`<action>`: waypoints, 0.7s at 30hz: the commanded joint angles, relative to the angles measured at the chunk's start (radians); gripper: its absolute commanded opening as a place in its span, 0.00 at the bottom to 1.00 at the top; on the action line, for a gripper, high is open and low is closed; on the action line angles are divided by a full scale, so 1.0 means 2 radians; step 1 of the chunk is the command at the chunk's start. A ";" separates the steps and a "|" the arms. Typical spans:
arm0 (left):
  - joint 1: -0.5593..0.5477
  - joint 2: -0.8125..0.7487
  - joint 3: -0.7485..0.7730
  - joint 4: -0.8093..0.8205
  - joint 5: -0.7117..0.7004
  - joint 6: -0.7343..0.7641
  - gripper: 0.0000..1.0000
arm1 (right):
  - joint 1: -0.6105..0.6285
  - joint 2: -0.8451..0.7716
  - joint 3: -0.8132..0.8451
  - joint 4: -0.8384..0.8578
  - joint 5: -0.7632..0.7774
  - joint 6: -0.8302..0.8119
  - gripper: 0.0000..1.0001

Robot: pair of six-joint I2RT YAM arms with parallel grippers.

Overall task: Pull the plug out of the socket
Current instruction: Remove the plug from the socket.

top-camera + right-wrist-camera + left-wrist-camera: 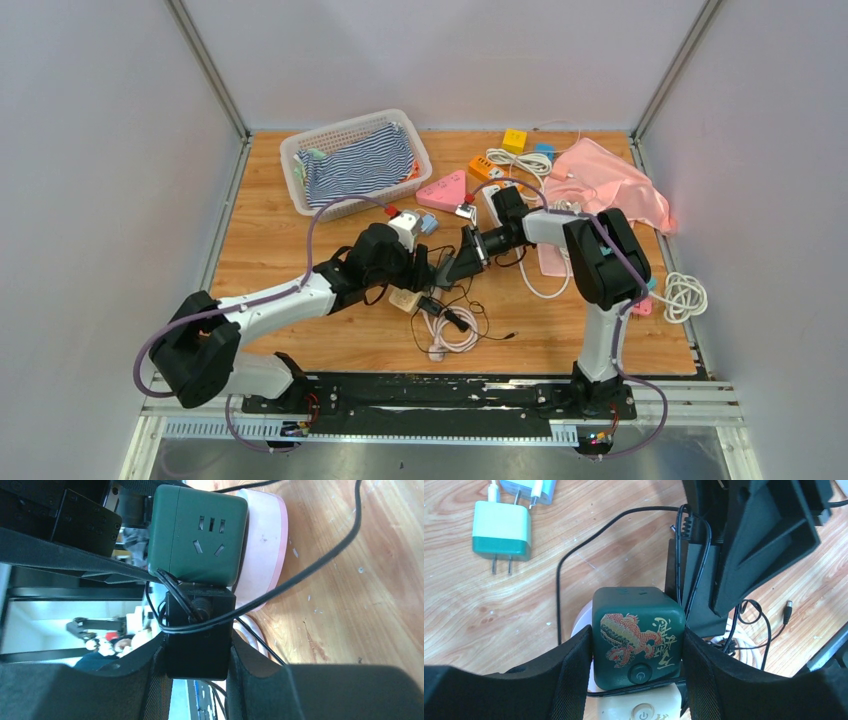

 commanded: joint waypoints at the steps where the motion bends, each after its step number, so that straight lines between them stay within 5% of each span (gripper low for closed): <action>1: 0.003 0.016 -0.008 -0.050 -0.003 -0.004 0.00 | -0.036 0.045 0.014 -0.046 -0.063 -0.076 0.00; 13: 0.002 0.024 -0.001 -0.057 -0.006 -0.005 0.00 | 0.044 -0.071 0.039 -0.049 0.002 -0.056 0.00; 21: -0.001 0.026 0.003 -0.064 -0.009 -0.003 0.00 | -0.008 0.021 0.024 -0.082 -0.023 -0.094 0.00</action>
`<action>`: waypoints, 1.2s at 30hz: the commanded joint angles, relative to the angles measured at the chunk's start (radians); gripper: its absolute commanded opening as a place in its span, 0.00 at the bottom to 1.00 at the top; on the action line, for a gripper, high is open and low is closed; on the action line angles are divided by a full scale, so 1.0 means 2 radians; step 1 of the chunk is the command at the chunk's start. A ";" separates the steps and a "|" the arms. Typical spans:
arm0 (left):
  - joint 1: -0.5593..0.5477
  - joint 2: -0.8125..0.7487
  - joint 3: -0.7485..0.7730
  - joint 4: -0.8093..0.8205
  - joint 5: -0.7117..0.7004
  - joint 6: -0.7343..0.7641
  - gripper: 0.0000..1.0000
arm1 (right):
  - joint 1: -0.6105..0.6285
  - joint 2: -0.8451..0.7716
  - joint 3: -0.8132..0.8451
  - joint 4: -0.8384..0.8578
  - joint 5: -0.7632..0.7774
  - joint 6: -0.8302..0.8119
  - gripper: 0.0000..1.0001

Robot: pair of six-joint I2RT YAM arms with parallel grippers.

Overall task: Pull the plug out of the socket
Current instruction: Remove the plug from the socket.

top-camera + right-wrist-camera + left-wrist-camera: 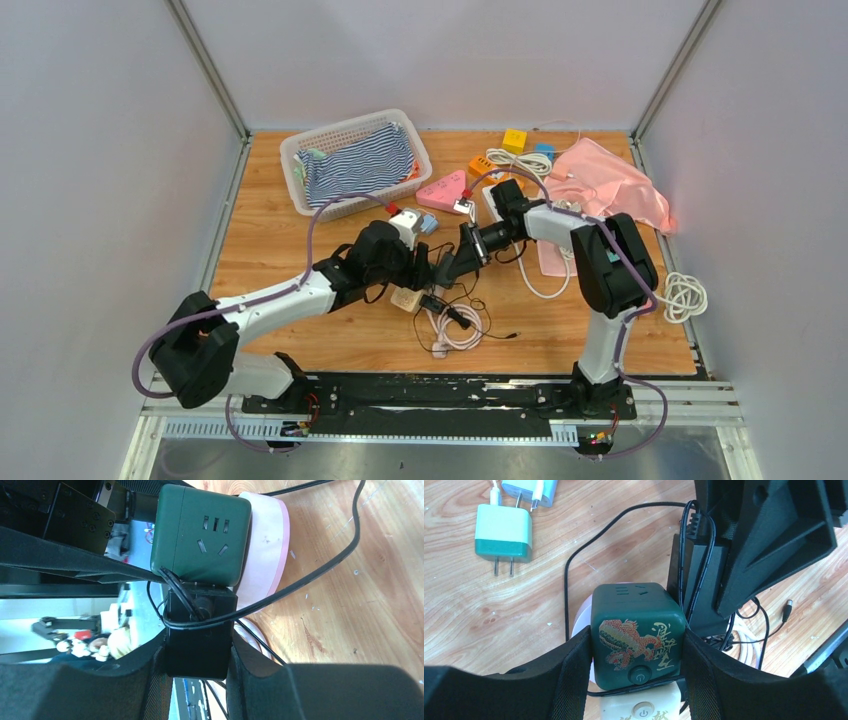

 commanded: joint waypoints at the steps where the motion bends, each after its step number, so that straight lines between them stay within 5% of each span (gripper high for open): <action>1: 0.000 0.023 -0.009 -0.052 -0.010 -0.002 0.00 | -0.027 0.058 0.002 -0.027 -0.081 -0.050 0.00; 8: 0.000 0.024 -0.008 -0.053 -0.011 -0.001 0.00 | -0.058 0.067 -0.002 -0.040 -0.143 -0.073 0.00; 15: -0.002 0.027 -0.005 -0.057 -0.011 0.001 0.00 | 0.001 0.025 0.033 -0.069 -0.034 -0.075 0.00; 18: -0.003 0.031 -0.001 -0.062 -0.011 0.004 0.00 | 0.014 0.029 0.066 -0.144 -0.035 -0.137 0.00; 22: -0.004 0.034 0.004 -0.068 -0.011 0.008 0.00 | 0.012 0.101 0.148 -0.366 -0.032 -0.305 0.00; 25: -0.004 0.032 0.003 -0.068 -0.011 0.008 0.00 | 0.005 0.113 0.151 -0.388 -0.044 -0.336 0.00; 29: -0.004 0.031 0.000 -0.063 -0.011 0.005 0.00 | -0.012 0.080 0.122 -0.336 -0.072 -0.313 0.00; 33: -0.004 0.034 0.003 -0.065 -0.024 0.002 0.00 | -0.022 0.005 -0.007 -0.079 -0.054 -0.103 0.00; 36: -0.004 0.034 0.004 -0.066 -0.025 0.002 0.00 | -0.017 -0.024 -0.041 -0.008 -0.025 -0.050 0.00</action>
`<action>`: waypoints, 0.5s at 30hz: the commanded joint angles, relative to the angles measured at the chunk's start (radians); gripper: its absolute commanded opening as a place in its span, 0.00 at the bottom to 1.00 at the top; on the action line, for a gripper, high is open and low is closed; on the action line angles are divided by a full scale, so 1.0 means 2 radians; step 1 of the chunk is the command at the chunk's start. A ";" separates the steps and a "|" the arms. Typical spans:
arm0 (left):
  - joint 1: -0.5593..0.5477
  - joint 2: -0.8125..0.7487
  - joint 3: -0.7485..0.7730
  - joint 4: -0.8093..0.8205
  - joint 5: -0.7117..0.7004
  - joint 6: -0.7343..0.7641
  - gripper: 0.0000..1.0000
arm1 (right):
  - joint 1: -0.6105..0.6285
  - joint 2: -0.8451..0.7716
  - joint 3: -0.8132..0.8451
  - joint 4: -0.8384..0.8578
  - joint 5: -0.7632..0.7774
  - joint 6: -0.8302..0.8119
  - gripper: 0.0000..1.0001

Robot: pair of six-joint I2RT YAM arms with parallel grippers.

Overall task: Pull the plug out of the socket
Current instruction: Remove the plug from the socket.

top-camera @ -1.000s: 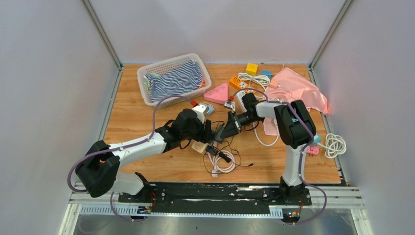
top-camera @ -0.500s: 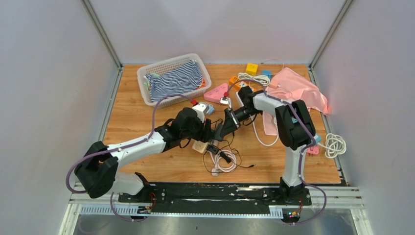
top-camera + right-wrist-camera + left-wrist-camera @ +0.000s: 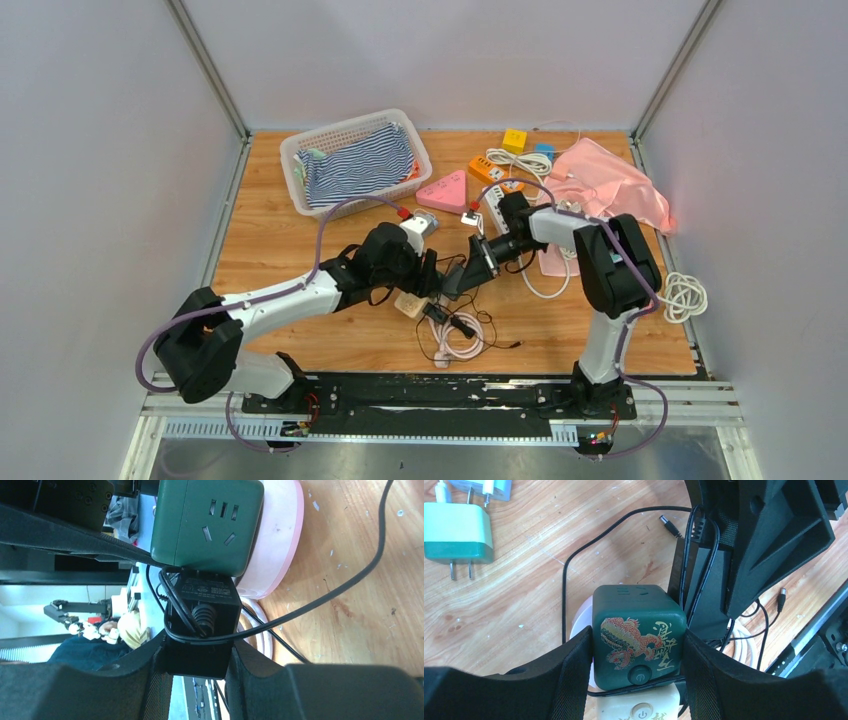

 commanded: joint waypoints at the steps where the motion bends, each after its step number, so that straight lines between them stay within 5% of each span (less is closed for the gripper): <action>1: 0.012 0.016 -0.011 -0.054 -0.047 -0.005 0.00 | 0.004 -0.060 -0.046 0.142 0.040 0.099 0.00; 6: 0.012 0.017 -0.009 -0.054 -0.047 -0.005 0.00 | 0.006 -0.098 -0.070 0.188 0.115 0.150 0.00; 15: 0.011 0.019 -0.007 -0.058 -0.048 -0.003 0.00 | -0.031 -0.006 -0.028 0.079 -0.038 0.042 0.00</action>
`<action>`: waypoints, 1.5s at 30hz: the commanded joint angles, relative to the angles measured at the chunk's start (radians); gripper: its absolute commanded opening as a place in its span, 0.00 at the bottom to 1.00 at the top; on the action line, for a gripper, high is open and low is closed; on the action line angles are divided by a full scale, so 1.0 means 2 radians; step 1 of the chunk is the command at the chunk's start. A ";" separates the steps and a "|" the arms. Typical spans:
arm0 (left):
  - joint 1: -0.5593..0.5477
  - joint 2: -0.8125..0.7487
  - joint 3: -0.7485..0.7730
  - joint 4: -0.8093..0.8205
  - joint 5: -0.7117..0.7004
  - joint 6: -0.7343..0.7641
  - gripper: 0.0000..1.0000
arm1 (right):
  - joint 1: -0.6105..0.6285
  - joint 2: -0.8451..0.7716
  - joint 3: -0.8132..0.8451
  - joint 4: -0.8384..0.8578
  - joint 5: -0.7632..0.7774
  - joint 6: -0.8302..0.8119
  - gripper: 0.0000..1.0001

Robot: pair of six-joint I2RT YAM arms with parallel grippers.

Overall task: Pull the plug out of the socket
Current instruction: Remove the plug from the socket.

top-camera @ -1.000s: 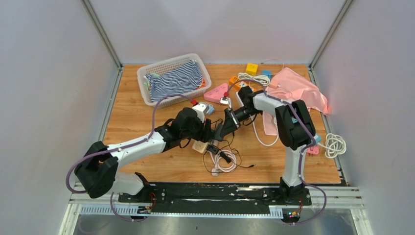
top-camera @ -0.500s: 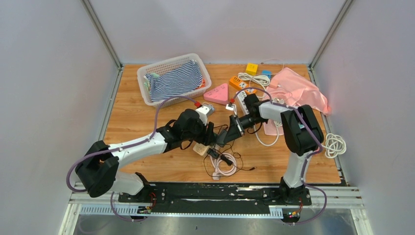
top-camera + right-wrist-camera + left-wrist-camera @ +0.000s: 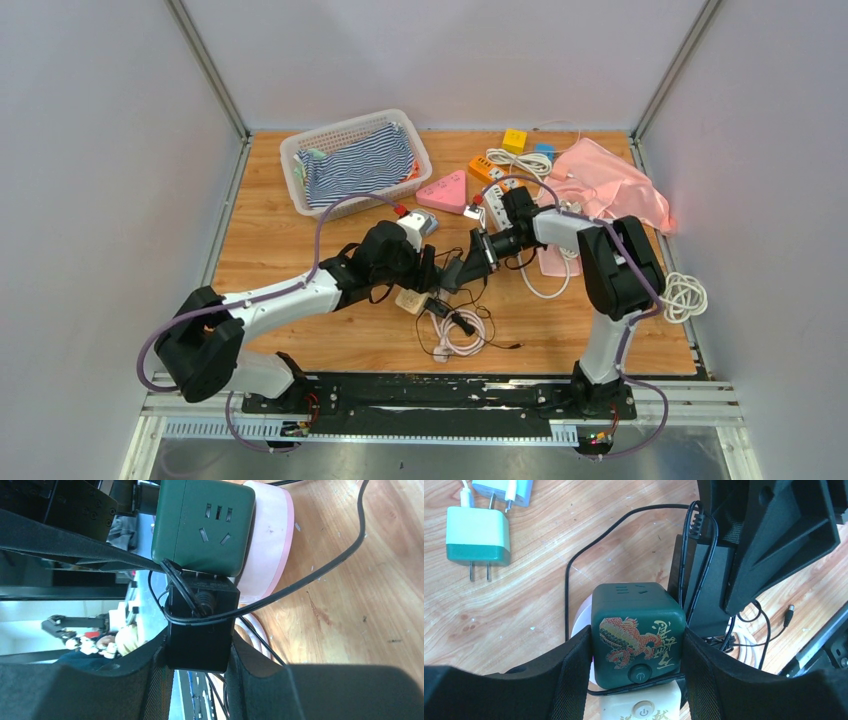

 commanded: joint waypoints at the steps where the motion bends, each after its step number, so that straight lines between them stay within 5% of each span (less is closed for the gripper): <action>1: 0.009 0.019 -0.008 -0.065 -0.036 0.001 0.00 | -0.029 0.059 0.022 -0.058 -0.066 -0.080 0.00; 7: 0.009 0.019 -0.008 -0.065 -0.034 0.004 0.00 | -0.029 0.115 0.071 -0.140 -0.068 -0.137 0.00; 11: 0.008 0.020 -0.008 -0.065 -0.036 0.003 0.00 | -0.007 0.045 0.072 -0.137 -0.001 -0.128 0.00; 15: 0.007 0.022 -0.006 -0.067 -0.039 0.003 0.00 | 0.013 -0.051 0.020 -0.048 0.078 -0.056 0.00; 30: 0.004 0.024 -0.003 -0.071 -0.046 0.004 0.00 | -0.047 0.077 0.029 -0.060 -0.017 -0.061 0.00; 36: 0.003 0.023 -0.002 -0.071 -0.046 0.004 0.00 | -0.014 -0.009 0.020 -0.057 0.023 -0.068 0.00; 40: 0.003 0.025 -0.001 -0.072 -0.047 0.003 0.00 | -0.002 -0.083 -0.030 0.038 0.045 -0.002 0.00; 45: 0.002 0.026 0.001 -0.075 -0.049 0.003 0.00 | -0.047 -0.050 -0.038 0.044 0.013 0.003 0.00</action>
